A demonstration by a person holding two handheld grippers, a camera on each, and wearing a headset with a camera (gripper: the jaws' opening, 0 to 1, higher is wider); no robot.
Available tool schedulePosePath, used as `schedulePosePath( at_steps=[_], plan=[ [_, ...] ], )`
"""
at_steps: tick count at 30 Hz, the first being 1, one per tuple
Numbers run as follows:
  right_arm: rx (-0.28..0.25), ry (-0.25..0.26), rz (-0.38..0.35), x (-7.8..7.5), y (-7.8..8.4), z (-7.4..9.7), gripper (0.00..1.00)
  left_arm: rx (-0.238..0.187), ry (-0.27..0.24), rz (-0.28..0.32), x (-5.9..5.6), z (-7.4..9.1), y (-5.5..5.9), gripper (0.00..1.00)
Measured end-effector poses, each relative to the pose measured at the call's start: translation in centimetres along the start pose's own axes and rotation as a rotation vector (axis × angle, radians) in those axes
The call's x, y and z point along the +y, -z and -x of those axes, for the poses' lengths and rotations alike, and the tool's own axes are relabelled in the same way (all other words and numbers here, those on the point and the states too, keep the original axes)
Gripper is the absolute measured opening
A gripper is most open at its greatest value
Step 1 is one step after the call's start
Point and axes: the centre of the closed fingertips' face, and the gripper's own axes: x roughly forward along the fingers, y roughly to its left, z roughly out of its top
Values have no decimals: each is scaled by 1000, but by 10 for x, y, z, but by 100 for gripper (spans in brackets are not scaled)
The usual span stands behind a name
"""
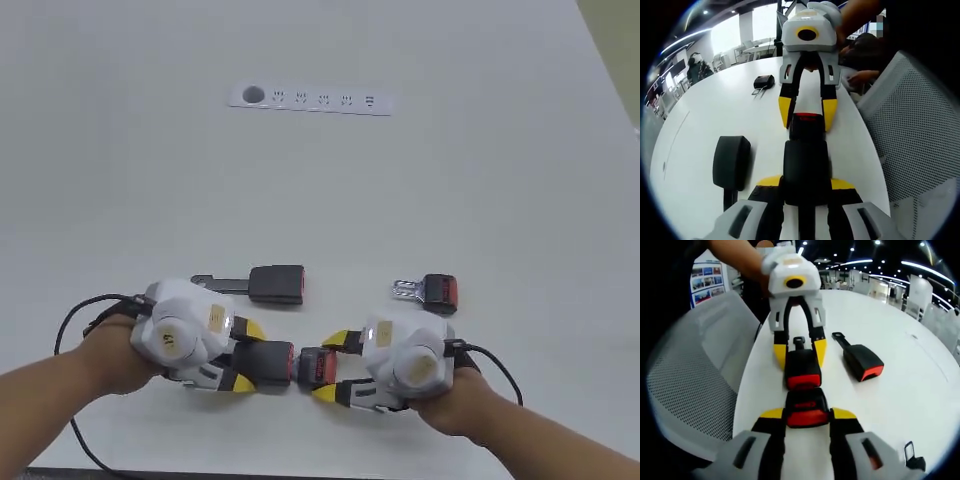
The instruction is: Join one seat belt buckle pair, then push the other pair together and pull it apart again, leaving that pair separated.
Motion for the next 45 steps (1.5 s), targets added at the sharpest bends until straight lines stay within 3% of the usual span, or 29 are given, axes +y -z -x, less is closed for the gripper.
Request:
schedulePosePath(
  at_steps=[16, 34, 45],
  plan=[
    [-35, -2, -29, -1, 1, 1, 32, -13, 5, -3, 0, 0, 0, 33],
    [-11, 1, -26, 0, 1, 0, 33, 14, 3, -1, 0, -1, 1, 33],
    [-11, 5, -22, 0, 1, 1, 32, -5, 8, 1, 0, 1, 0, 33]
  ],
)
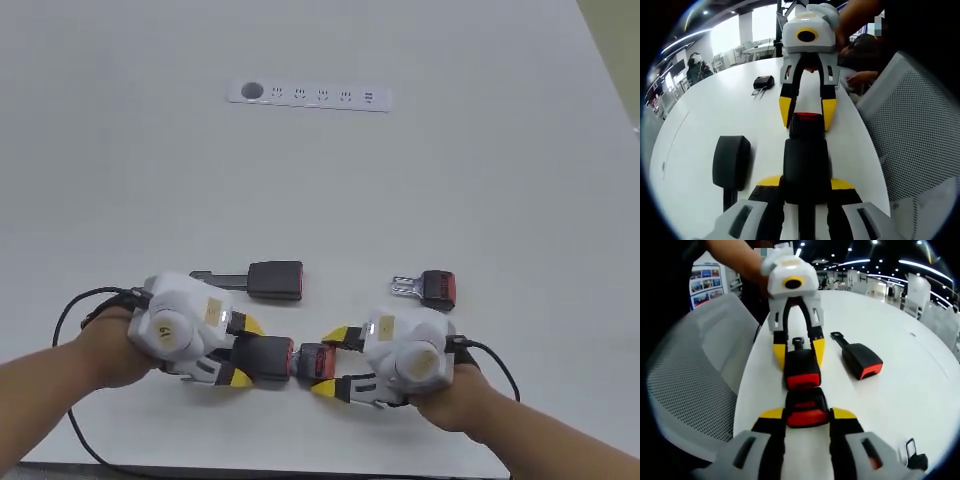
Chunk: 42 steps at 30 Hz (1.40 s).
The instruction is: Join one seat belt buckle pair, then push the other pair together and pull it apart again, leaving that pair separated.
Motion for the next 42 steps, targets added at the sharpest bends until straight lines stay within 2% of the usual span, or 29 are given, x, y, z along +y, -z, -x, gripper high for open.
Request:
schedulePosePath(
  at_steps=[16, 23, 29, 38, 40, 41, 42],
  plan=[
    [-23, 9, -40, 0, 0, 1, 32, -11, -3, 17, 0, 0, 0, 33],
    [-12, 2, -19, 0, 0, 1, 32, -8, 3, 11, 0, 0, 0, 33],
    [16, -6, 5, 0, 1, 0, 33, 21, 8, -13, 0, -1, -1, 33],
    [52, -1, 41, 0, 0, -1, 34, 37, -5, -7, -1, -2, -1, 34],
    [57, 8, 41, -1, 0, -2, 35, 42, -5, 6, 0, -2, -2, 35],
    [62, 29, 59, -3, -1, -3, 37, 49, 2, 57, -2, -2, -2, 35],
    [66, 39, 66, -4, -2, -3, 41, 41, -7, 57, 1, -2, -5, 35]
  ],
)
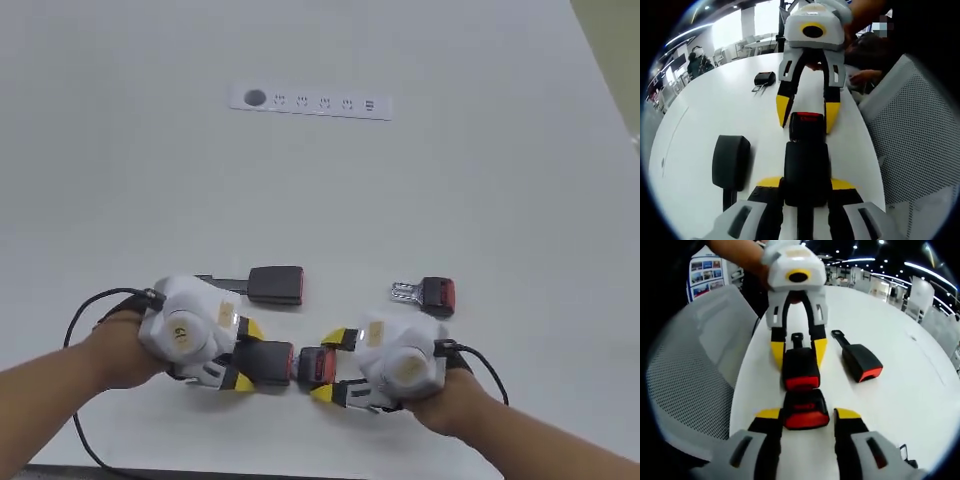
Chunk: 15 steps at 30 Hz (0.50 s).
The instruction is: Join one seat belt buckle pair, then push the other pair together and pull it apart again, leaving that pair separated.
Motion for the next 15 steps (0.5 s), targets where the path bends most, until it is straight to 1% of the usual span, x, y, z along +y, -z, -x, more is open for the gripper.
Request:
schedulePosePath(
  at_steps=[1, 2, 3, 4, 5, 6, 7, 8, 9, 10, 12, 14, 15],
  plan=[
    [-6, 1, -11, 1, -4, -1, 49, 17, 1, 3, -1, 1, 1, 35],
    [-25, 1, -42, 2, -8, -1, 55, 37, -16, 13, 0, 1, 3, 37],
    [-59, 4, -59, 1, -17, 0, 61, 55, -29, 14, 1, 3, 4, 44],
    [-68, 12, -50, 0, -20, 2, 65, 58, -43, 22, 2, 5, 4, 51],
    [-65, 17, -42, -1, -21, 4, 67, 43, -53, 38, 2, 7, 2, 58],
    [-60, 20, -43, -2, -22, 4, 68, 5, -67, 69, 2, 11, -3, 66],
    [-52, 21, -45, -2, -22, 6, 70, -4, -71, 74, 2, 12, -4, 69],
    [-54, 23, -42, -2, -22, 8, 70, -28, -82, 91, 3, 17, -6, 69],
    [-58, 27, -36, -4, -22, 10, 70, -41, -90, 116, 4, 21, -7, 69],
    [-62, 34, -35, -5, -23, 13, 71, -47, -93, 128, 3, 24, -7, 69],
    [-66, 48, -40, -9, -22, 20, 71, -64, -104, 145, 4, 28, -9, 74],
    [-71, 60, -40, -13, -21, 27, 71, -86, -132, 154, 9, 34, -11, 80],
    [-70, 65, -41, -15, -19, 30, 71, -98, -146, 161, 12, 38, -13, 82]
  ],
)
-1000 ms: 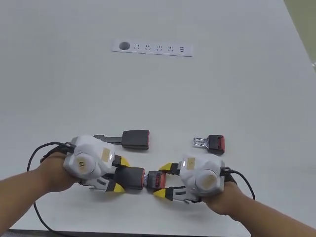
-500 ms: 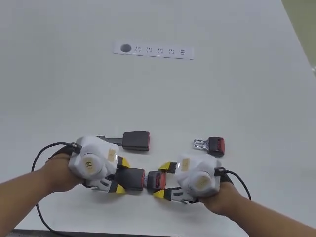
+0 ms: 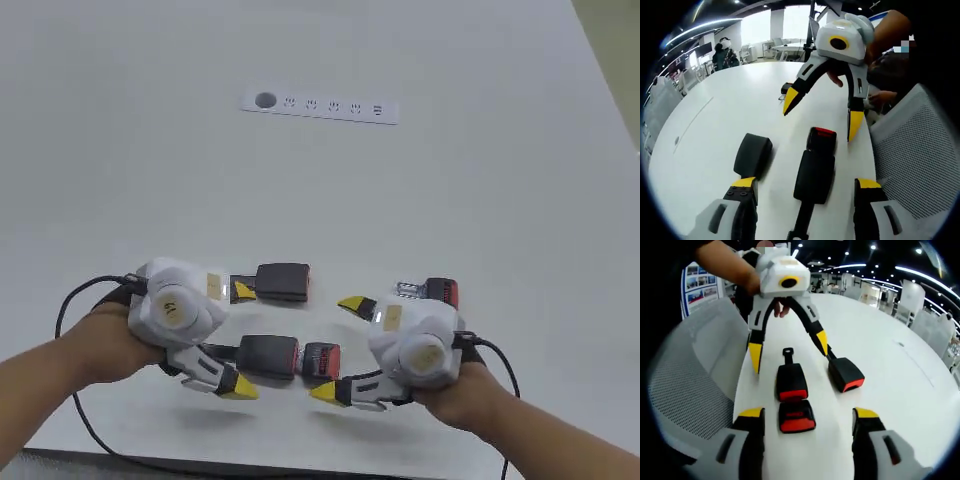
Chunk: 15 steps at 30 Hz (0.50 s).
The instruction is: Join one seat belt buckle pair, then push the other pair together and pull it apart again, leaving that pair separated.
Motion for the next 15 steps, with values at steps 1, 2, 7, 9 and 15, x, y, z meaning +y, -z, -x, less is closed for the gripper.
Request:
schedulePosePath(
  at_steps=[1, 2, 7, 9, 15],
  plan=[
    [4, 7, 1, -3, 1, 3, 71, -5, -11, 4, 2, 3, -2, 82],
    [8, 17, 4, -9, 3, 8, 72, -9, -22, 7, 7, 6, -4, 83],
    [24, 55, 4, -36, 15, 34, 72, -13, -56, -17, 26, 19, -12, 89],
    [35, 70, -2, -48, 20, 42, 71, -16, -76, -25, 36, 24, -16, 90],
    [91, 113, 0, -88, 45, 67, 69, -24, -113, -32, 63, 32, -24, 91]
  ],
)
